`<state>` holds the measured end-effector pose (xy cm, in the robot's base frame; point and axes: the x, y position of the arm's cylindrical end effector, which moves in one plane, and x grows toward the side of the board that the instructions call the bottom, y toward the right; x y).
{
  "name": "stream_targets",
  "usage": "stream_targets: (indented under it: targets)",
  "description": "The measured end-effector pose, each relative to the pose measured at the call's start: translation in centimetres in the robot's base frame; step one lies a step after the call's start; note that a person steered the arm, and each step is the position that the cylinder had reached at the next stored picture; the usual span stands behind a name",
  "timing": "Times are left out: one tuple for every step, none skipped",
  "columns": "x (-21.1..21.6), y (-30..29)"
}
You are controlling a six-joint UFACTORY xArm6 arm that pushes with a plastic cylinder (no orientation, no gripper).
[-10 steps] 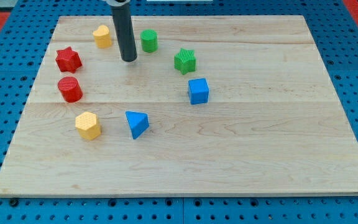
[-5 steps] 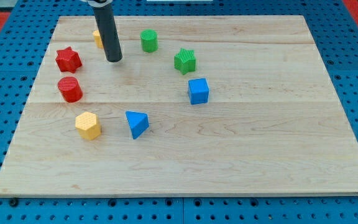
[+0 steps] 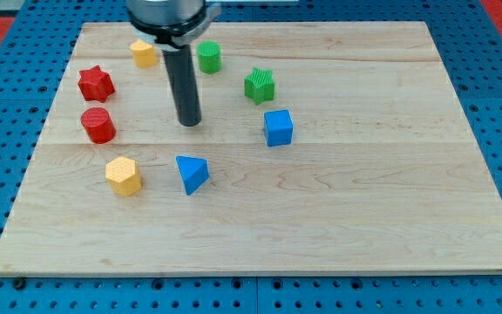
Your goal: Push the blue cube towards the blue triangle
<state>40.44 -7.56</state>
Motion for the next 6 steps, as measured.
stream_targets:
  targets:
    - [-1.3,4.3]
    - [-1.9,8.2]
    - [0.9,10.6]
    - [2.0,13.4]
    - [2.3,19.4]
    - [6.3,21.9]
